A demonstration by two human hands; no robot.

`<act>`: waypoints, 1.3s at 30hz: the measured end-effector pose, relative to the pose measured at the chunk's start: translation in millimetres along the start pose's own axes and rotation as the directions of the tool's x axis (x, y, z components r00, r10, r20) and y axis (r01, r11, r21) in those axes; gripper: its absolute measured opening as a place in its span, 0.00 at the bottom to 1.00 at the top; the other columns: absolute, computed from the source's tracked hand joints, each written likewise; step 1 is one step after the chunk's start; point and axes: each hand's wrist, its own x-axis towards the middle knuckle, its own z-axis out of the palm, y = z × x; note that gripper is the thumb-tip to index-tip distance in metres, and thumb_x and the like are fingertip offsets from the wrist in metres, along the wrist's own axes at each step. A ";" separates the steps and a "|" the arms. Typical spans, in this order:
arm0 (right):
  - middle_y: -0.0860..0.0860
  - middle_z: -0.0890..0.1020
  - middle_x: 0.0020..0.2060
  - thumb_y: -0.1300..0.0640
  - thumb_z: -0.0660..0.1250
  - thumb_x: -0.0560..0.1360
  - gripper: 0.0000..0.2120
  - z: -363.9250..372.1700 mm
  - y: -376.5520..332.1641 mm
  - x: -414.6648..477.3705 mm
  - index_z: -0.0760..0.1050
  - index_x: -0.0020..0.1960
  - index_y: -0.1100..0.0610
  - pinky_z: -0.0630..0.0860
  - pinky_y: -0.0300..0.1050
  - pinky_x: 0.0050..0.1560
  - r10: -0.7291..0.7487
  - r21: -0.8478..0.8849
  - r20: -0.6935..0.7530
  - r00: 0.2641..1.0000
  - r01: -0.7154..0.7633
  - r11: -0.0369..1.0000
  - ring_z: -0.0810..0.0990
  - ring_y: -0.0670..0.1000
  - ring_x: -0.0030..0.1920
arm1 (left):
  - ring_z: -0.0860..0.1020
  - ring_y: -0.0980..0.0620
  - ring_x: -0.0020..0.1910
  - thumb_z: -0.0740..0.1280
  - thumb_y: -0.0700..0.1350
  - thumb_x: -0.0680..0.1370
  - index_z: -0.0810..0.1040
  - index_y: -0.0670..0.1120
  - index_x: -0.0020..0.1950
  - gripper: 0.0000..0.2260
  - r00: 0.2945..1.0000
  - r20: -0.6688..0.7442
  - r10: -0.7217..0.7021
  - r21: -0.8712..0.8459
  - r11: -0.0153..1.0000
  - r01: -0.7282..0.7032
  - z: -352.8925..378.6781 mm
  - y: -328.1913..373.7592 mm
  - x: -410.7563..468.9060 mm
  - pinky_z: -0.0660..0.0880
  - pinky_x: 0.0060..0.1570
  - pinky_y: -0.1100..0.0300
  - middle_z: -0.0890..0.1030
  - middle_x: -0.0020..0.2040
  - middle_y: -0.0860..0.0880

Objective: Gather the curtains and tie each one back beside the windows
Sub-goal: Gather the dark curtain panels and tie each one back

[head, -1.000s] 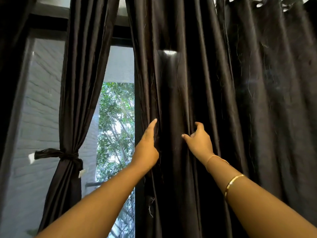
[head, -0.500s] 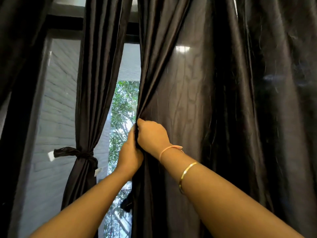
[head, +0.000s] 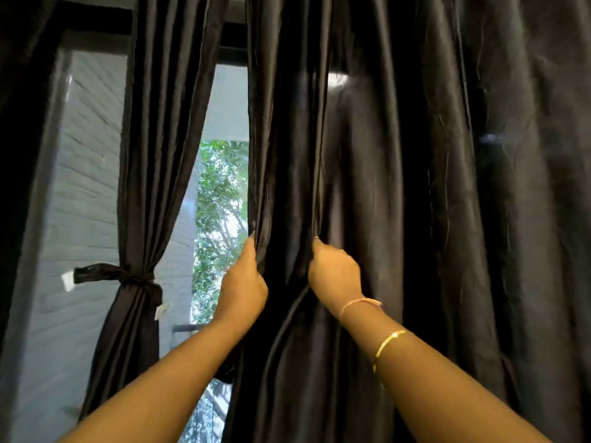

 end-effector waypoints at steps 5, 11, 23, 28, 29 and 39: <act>0.62 0.80 0.47 0.62 0.56 0.77 0.06 -1.0 12.5 -2.5 0.70 0.50 0.63 0.67 0.48 0.38 0.077 0.143 0.030 0.997 -0.080 0.986 0.79 0.64 0.48 | 0.77 0.37 0.45 0.55 0.32 0.75 0.61 0.48 0.73 0.26 0.996 0.090 0.030 -0.100 0.995 -0.020 22.9 29.3 -5.5 0.72 0.40 0.52 0.78 0.48 0.34; 0.63 0.80 0.44 0.60 0.57 0.77 0.06 -0.3 6.4 -16.0 0.69 0.48 0.63 0.68 0.49 0.37 -0.049 0.218 0.064 0.997 0.034 0.975 0.79 0.65 0.45 | 0.76 0.38 0.46 0.56 0.33 0.77 0.70 0.36 0.57 0.10 0.982 0.185 0.046 -0.138 0.990 -0.020 38.5 43.0 -14.0 0.69 0.38 0.52 0.76 0.45 0.37; 0.60 0.79 0.45 0.59 0.57 0.77 0.07 14.1 5.5 -45.7 0.69 0.52 0.61 0.64 0.51 0.35 -0.189 0.215 0.065 0.980 0.171 0.962 0.76 0.63 0.45 | 0.65 0.53 0.34 0.56 0.32 0.76 0.60 0.50 0.37 0.14 0.887 0.457 0.061 -0.131 0.991 -0.001 27.0 29.1 -21.3 0.62 0.32 0.61 0.68 0.35 0.49; 0.57 0.74 0.46 0.61 0.59 0.73 0.09 17.8 4.8 -53.1 0.72 0.53 0.59 0.65 0.51 0.42 -0.253 0.259 0.049 0.966 0.233 0.937 0.72 0.60 0.49 | 0.69 0.48 0.43 0.54 0.28 0.73 0.67 0.42 0.45 0.11 0.825 0.566 0.010 -0.230 0.962 0.146 18.4 32.2 -17.9 0.66 0.41 0.55 0.70 0.41 0.44; 0.57 0.73 0.46 0.61 0.60 0.73 0.09 19.3 4.7 -54.6 0.72 0.52 0.59 0.64 0.49 0.42 -0.249 0.282 0.044 0.968 0.227 0.932 0.72 0.59 0.49 | 0.65 0.50 0.39 0.53 0.28 0.72 0.64 0.44 0.41 0.11 0.827 0.563 0.002 -0.277 0.942 0.187 17.9 33.4 -18.3 0.62 0.38 0.55 0.66 0.37 0.46; 0.59 0.78 0.51 0.68 0.61 0.68 0.17 17.1 5.8 -60.4 0.75 0.56 0.65 0.72 0.46 0.55 -0.237 0.584 0.100 0.966 0.135 0.800 0.75 0.57 0.54 | 0.66 0.47 0.31 0.63 0.47 0.78 0.60 0.46 0.29 0.20 0.961 0.250 -0.118 -0.235 0.956 0.178 24.6 40.8 -23.2 0.56 0.32 0.54 0.66 0.28 0.47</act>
